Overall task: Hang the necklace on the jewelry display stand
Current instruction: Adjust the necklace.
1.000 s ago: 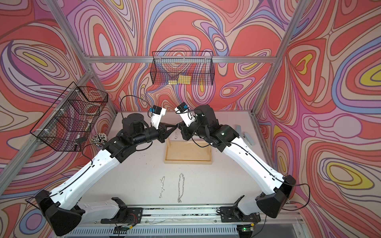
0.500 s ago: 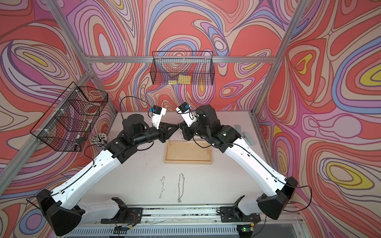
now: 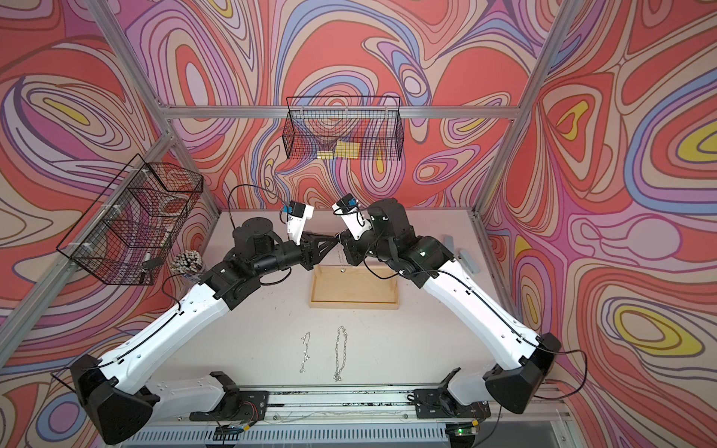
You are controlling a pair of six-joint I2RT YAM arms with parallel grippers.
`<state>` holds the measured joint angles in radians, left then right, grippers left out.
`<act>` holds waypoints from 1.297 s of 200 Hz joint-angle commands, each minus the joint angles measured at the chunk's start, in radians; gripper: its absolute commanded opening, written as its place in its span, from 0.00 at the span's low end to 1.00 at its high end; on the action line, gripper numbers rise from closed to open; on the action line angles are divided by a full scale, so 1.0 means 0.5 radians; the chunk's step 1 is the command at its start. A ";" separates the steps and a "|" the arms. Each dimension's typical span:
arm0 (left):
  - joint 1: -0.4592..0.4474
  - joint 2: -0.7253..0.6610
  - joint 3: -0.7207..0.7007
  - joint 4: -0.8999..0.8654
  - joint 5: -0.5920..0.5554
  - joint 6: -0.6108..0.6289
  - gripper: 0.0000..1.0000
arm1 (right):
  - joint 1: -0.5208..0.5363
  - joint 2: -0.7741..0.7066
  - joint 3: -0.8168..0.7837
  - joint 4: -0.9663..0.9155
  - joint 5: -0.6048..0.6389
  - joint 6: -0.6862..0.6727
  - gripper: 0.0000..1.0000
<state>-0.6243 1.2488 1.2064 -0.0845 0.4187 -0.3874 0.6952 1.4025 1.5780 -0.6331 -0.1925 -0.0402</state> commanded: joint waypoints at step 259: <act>-0.104 -0.151 -0.215 0.000 -0.055 -0.028 0.43 | 0.053 -0.044 0.024 0.164 -0.152 0.003 0.00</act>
<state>-0.6750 1.1908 1.0878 -0.0757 0.3920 -0.4152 0.7197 1.3949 1.5780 -0.5758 -0.2440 -0.0399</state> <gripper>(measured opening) 0.423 0.053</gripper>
